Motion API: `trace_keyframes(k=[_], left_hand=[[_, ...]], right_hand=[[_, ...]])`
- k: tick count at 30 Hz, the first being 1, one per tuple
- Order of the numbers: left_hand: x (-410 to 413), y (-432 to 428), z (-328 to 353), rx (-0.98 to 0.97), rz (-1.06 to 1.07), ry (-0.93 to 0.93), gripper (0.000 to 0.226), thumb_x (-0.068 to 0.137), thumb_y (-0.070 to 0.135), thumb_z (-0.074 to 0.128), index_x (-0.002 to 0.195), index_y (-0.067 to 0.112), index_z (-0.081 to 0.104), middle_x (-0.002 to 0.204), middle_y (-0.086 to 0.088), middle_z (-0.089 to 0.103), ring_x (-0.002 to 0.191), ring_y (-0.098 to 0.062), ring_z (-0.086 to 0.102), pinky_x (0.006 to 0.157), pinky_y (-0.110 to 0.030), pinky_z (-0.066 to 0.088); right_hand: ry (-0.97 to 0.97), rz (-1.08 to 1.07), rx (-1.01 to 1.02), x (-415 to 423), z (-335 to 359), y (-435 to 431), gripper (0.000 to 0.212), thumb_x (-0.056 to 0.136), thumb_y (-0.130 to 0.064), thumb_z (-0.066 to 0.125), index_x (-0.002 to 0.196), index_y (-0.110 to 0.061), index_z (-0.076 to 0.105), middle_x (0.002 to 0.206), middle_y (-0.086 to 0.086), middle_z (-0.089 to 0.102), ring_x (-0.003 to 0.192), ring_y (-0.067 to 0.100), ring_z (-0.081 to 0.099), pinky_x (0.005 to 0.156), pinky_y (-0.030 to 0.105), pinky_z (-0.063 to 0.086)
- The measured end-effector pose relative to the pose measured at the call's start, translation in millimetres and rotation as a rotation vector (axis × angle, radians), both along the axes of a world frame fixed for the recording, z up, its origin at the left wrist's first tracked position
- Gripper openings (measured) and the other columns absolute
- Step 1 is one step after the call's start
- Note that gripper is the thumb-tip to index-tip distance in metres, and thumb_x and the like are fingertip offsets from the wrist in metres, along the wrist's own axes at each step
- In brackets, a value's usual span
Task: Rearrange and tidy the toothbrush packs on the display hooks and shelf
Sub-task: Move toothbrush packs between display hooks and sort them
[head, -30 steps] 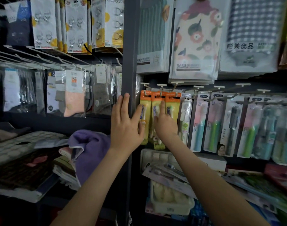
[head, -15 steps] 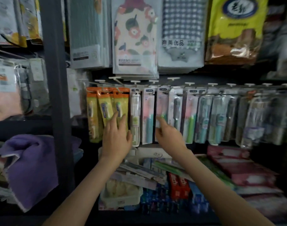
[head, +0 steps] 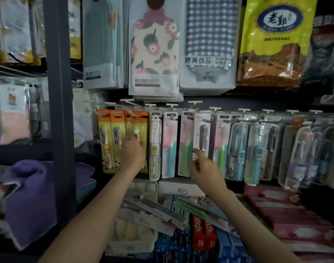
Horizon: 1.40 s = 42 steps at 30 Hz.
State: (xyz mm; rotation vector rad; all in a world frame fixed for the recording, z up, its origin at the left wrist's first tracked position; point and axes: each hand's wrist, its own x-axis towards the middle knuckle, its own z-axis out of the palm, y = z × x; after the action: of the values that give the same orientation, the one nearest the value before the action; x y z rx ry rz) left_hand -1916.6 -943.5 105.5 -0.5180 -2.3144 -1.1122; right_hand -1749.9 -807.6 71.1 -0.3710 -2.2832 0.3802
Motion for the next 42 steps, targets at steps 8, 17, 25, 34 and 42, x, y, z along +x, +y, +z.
trace_keyframes(k=[8,17,25,34,42], left_hand=[[-4,-9,-4,-0.047,-0.065,0.087,0.059,0.095,0.024,0.054,0.142,0.005,0.024,0.114,-0.021,0.056,0.094,-0.034,0.060,0.071,-0.044,0.053],[91,44,-35,0.001,-0.256,0.522,0.058,0.081,0.019,0.068,0.130,-0.002,0.044,0.131,-0.026,0.044,0.118,-0.041,0.046,0.094,-0.048,0.044],[189,175,-41,-0.092,-0.555,0.796,0.057,0.081,0.019,0.068,0.133,0.005,0.048,0.133,-0.021,0.047,0.120,-0.036,0.046,0.099,-0.047,0.043],[253,298,-61,-0.217,-0.609,0.836,0.066,0.083,0.021,0.066,0.143,0.017,0.040,0.149,-0.018,0.031,0.137,-0.031,0.023,0.115,-0.045,0.009],[259,325,-75,-0.226,-0.556,0.762,0.069,0.079,0.020,0.071,0.140,0.014,0.042,0.148,-0.018,0.030,0.136,-0.032,0.020,0.109,-0.055,0.015]], right_hand=[[0.040,0.013,0.016,-21,2,-20,0.040,0.097,-0.015,0.040,0.137,-0.015,0.035,0.062,-0.004,0.041,0.050,0.015,0.043,0.042,0.029,0.027],[0.285,-0.149,-0.087,42,-3,48,0.038,0.095,-0.011,0.042,0.134,-0.010,0.039,0.097,0.012,0.055,0.072,0.019,0.050,0.052,0.029,0.034],[0.431,-0.495,-0.083,171,-2,183,0.049,0.095,-0.012,0.045,0.141,-0.003,0.030,0.135,0.016,0.041,0.118,0.028,0.045,0.073,0.020,0.034],[0.459,-0.739,-0.249,246,1,327,0.063,0.091,-0.015,0.054,0.143,0.003,0.022,0.139,0.025,0.033,0.128,0.041,0.031,0.103,0.045,0.030],[0.444,-0.597,-0.430,254,12,375,0.054,0.088,-0.024,0.061,0.132,-0.003,0.038,0.125,0.022,0.054,0.110,0.040,0.054,0.083,0.038,0.044]])
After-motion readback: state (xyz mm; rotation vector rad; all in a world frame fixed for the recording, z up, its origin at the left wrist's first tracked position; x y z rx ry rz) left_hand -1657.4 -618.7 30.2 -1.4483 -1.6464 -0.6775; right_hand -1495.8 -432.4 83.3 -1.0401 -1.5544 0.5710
